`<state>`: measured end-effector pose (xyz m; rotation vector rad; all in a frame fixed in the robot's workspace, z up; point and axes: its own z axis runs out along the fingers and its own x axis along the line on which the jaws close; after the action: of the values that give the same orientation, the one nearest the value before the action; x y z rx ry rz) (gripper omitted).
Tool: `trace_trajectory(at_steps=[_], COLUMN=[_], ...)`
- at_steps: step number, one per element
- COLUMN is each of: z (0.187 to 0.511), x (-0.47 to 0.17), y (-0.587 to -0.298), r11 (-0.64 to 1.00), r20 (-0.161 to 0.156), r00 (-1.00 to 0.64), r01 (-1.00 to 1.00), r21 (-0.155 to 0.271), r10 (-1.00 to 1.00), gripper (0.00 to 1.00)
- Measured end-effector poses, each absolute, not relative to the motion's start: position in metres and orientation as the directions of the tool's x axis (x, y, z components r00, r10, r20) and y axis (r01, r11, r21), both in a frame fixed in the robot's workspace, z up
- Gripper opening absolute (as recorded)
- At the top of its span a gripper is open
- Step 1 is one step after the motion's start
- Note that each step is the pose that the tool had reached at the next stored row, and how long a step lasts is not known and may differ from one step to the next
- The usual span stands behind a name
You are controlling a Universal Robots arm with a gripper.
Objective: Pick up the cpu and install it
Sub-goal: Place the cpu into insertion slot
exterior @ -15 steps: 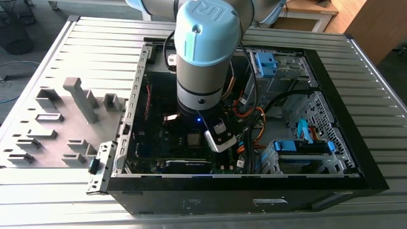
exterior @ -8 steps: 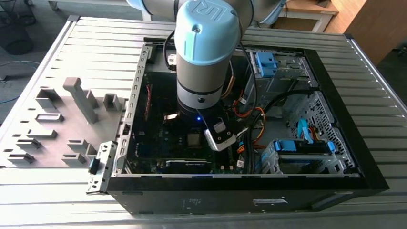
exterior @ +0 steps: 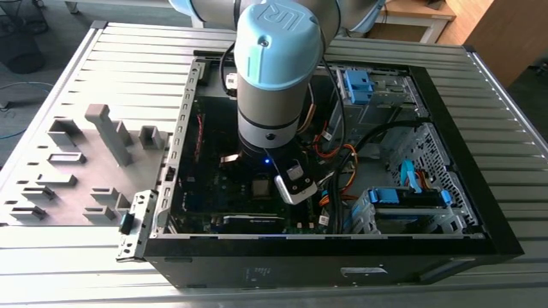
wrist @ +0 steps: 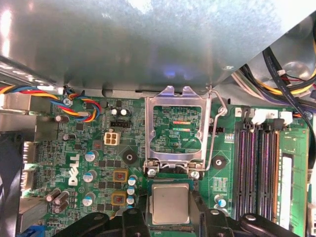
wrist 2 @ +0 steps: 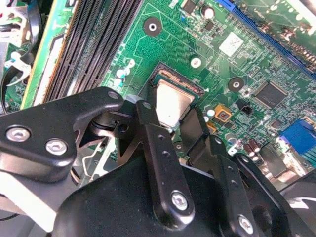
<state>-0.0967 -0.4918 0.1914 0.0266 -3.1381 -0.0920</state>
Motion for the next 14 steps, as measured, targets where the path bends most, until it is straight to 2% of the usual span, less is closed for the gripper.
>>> trace_trajectory(at_steps=[3, 6, 14], z=[0.1914, 0.1914, 0.1915], x=[-0.0967, -0.0967, -0.0967], y=[-0.4918, -0.4918, -0.4917], r11=[0.998, 0.998, 0.998], r20=[0.002, 0.002, 0.001], r00=[-1.0, -1.0, -1.0], r01=[-0.017, -0.017, -0.017], r21=[0.058, 0.058, 0.058], r10=[-0.017, -0.017, -0.017], gripper=[0.46, 0.41, 0.41])
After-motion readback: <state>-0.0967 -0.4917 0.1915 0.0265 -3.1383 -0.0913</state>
